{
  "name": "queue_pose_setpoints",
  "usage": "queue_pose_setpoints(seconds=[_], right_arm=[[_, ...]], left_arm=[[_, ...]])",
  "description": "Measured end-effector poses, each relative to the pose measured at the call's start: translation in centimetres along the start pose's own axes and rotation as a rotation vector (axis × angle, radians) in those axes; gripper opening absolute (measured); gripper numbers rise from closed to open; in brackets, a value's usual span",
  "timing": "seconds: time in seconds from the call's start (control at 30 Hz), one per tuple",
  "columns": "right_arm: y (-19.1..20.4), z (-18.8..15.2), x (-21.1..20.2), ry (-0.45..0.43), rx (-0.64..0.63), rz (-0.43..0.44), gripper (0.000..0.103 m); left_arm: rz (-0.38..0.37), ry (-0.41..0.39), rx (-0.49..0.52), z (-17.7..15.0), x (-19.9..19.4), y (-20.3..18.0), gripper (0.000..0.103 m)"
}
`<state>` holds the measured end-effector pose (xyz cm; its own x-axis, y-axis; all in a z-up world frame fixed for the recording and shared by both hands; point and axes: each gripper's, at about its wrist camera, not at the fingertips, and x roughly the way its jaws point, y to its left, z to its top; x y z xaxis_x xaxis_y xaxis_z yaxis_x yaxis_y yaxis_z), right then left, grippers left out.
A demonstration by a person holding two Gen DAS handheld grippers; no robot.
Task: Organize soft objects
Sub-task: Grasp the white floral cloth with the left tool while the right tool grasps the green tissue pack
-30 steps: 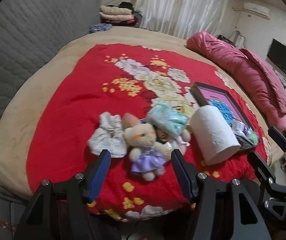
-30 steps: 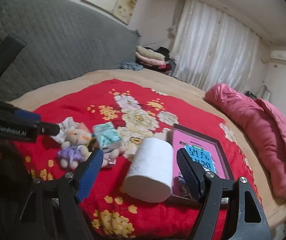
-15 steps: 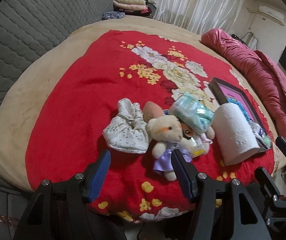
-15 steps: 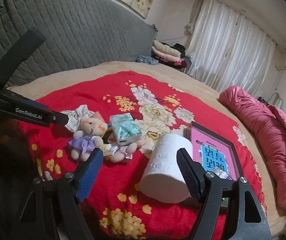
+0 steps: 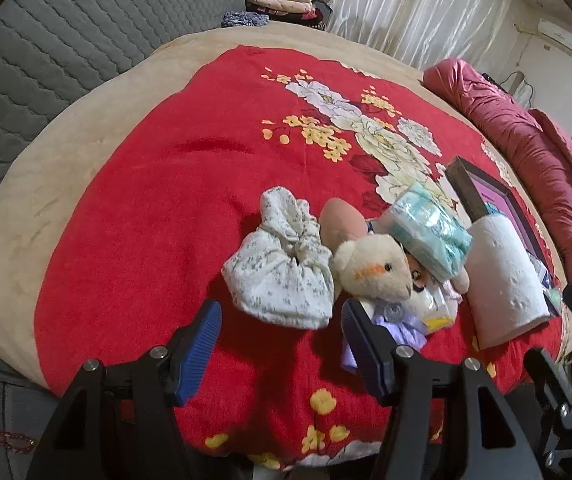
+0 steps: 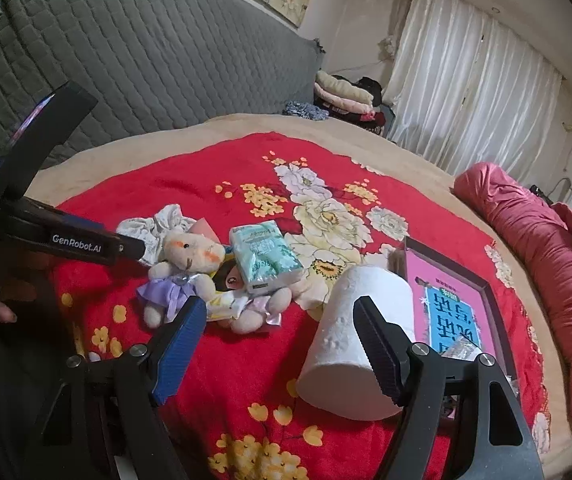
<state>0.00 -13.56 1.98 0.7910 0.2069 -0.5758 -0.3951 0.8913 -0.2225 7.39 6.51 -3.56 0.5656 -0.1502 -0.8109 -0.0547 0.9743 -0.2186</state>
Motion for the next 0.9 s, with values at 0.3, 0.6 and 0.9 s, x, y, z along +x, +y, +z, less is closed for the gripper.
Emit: queue_pose_setpoints(seconds=[0.3,0.6,0.9], right_arm=[[0.1,-0.1,1.6,0.023,0.004,0.012,0.077],[0.0,0.7,3.4,0.034,0.002,0.015,0.077],[0.4,1.9,8.3,0.11,-0.042,0.022,0.077]], left_arm=[[0.014,0.023,-0.011,1.1,2.6,0.3,0.062],[0.025,0.031,-0.034,1.6,4.2,0.9,0.062],[-0.017,0.026,-0.081,2.1,5.1,1.9,0.062]])
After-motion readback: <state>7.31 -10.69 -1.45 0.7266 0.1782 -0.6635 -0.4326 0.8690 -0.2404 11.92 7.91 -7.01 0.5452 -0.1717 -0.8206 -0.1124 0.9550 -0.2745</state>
